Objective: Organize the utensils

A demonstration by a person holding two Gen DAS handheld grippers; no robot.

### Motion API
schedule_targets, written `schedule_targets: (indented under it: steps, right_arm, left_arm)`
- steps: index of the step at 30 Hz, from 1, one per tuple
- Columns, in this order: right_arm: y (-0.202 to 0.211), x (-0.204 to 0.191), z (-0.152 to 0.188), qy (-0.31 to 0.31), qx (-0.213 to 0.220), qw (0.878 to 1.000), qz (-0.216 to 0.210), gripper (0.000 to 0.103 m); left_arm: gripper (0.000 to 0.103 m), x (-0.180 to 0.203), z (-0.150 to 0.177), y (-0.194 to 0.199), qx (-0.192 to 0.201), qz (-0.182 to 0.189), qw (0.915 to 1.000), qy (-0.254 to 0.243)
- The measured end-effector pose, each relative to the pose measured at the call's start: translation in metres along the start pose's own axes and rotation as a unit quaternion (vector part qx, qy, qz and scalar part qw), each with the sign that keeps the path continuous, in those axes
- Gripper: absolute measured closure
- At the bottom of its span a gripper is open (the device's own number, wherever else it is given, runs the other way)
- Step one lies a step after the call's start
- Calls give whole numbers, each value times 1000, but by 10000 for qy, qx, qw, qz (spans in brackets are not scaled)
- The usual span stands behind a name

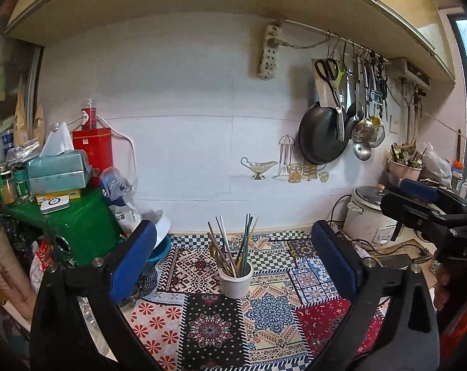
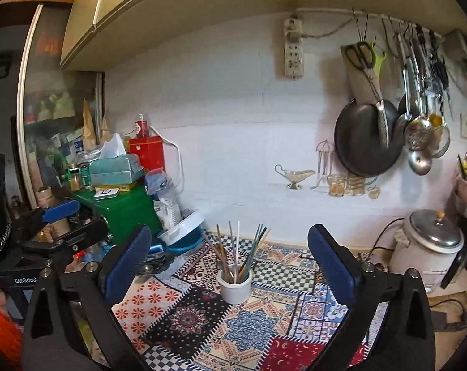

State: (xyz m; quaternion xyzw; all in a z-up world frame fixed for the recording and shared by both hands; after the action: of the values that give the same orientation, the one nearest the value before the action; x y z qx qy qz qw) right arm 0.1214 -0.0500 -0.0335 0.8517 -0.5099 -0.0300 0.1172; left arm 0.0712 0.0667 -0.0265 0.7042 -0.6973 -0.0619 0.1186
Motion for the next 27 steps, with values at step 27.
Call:
schedule_targets:
  steps: [27]
  right_arm:
    - [11, -7, 9, -51, -71, 9999, 101, 1]
  left_arm:
    - [1, 4, -1, 5, 60, 88, 9999, -41]
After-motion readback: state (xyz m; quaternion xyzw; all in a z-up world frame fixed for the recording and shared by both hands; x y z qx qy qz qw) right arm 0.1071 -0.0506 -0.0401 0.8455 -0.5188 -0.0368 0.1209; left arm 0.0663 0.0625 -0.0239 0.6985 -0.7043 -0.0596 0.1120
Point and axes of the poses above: each gripper's, at about its wrist camera, not at the fingertips, and y roughly against the way its jaws point, x to its right, z to its underside, the point moved 3 cm from there along -y, roughly the way its jaws point, and after that the axes turned 5 degrees about z, right-handed, at the moved point
